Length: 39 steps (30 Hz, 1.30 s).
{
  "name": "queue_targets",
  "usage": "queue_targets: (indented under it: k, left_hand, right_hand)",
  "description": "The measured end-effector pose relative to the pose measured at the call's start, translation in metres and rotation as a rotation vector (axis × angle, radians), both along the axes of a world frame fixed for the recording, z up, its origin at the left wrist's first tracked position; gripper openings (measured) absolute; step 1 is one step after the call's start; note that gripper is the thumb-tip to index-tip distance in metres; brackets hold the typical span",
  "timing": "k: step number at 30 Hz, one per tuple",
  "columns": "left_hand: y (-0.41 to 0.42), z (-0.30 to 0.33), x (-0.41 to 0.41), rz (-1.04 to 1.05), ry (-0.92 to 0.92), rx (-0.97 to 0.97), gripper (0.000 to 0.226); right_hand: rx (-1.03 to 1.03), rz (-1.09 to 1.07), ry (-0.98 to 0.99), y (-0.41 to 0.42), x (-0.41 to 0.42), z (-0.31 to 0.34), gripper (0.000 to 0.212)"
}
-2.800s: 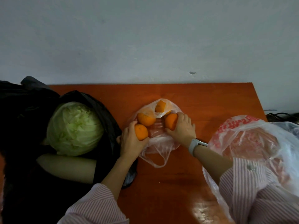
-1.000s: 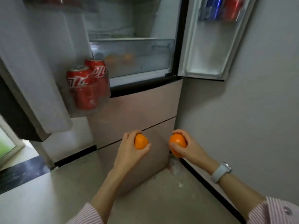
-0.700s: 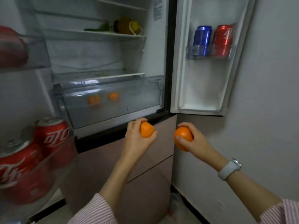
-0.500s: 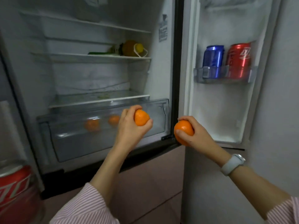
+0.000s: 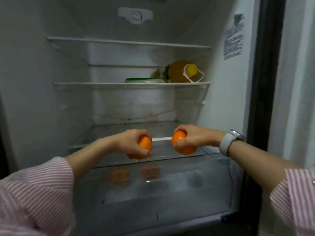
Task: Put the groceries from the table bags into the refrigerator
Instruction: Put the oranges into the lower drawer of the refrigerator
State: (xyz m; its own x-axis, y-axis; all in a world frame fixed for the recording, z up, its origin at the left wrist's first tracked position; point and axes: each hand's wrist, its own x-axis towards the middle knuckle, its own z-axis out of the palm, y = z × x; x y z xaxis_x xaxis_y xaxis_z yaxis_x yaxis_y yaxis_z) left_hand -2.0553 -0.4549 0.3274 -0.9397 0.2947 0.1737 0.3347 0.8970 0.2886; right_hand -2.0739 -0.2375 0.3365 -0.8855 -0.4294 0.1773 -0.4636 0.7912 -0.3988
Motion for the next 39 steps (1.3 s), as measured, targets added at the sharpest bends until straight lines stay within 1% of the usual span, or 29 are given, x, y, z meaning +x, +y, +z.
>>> queue_targets:
  k: [2, 4, 5, 7, 10, 12, 14, 16, 18, 21, 25, 29, 31, 33, 35, 37, 39]
  left_hand:
    - [-0.010, -0.008, -0.020, -0.030, -0.080, -0.072, 0.043]
    - [-0.016, -0.017, -0.038, -0.048, -0.124, -0.196, 0.047]
    - [-0.018, -0.022, -0.045, -0.059, -0.134, -0.255, 0.050]
    - [-0.020, -0.032, -0.056, -0.092, -0.144, -0.311, 0.054]
    - [-0.022, -0.056, -0.065, -0.094, -0.136, -0.329, 0.057]
    - [-0.024, -0.073, -0.069, -0.055, -0.151, -0.295, 0.059]
    - [-0.026, -0.087, -0.072, -0.008, -0.178, -0.256, 0.057]
    - [-0.027, -0.098, -0.073, 0.034, -0.205, -0.278, 0.053]
    - [-0.028, -0.105, -0.074, 0.051, -0.205, -0.326, 0.052]
    - [-0.029, -0.113, -0.074, 0.059, -0.223, -0.346, 0.055]
    - [-0.029, -0.115, -0.074, 0.066, -0.259, -0.389, 0.056]
    - [-0.027, -0.108, -0.077, 0.084, -0.319, -0.423, 0.061]
    - [-0.026, -0.099, -0.081, 0.083, -0.370, -0.446, 0.068]
    - [-0.025, -0.086, -0.084, 0.061, -0.428, -0.443, 0.072]
    - [-0.023, -0.066, -0.083, 0.017, -0.462, -0.416, 0.069]
    - [-0.021, -0.043, -0.074, 0.004, -0.437, -0.368, 0.063]
    - [-0.021, -0.022, -0.057, 0.069, -0.371, -0.295, 0.058]
  right_hand:
    - [0.159, 0.040, -0.117, -0.017, -0.027, -0.008, 0.043]
    - [0.277, 0.066, -0.216, -0.032, -0.053, -0.018, 0.041]
    - [0.336, 0.077, -0.244, -0.038, -0.065, -0.023, 0.041]
    - [0.432, 0.092, -0.281, -0.045, -0.085, -0.033, 0.042]
    - [0.556, 0.149, -0.315, -0.050, -0.105, -0.048, 0.047]
    - [0.628, 0.202, -0.330, -0.051, -0.114, -0.058, 0.053]
    - [0.671, 0.235, -0.336, -0.049, -0.122, -0.067, 0.057]
    - [0.708, 0.258, -0.348, -0.046, -0.129, -0.075, 0.058]
    - [0.758, 0.246, -0.432, -0.045, -0.133, -0.081, 0.060]
    - [0.848, 0.234, -0.544, -0.046, -0.135, -0.087, 0.062]
    - [0.868, 0.236, -0.586, -0.049, -0.139, -0.089, 0.062]
    - [0.895, 0.225, -0.611, -0.052, -0.138, -0.084, 0.072]
    - [0.889, 0.236, -0.598, -0.054, -0.137, -0.077, 0.073]
    - [0.863, 0.253, -0.566, -0.056, -0.134, -0.066, 0.070]
    - [0.825, 0.263, -0.536, -0.057, -0.127, -0.051, 0.065]
    - [0.749, 0.281, -0.500, -0.057, -0.119, -0.034, 0.058]
    - [0.611, 0.324, -0.445, -0.057, -0.110, -0.018, 0.046]
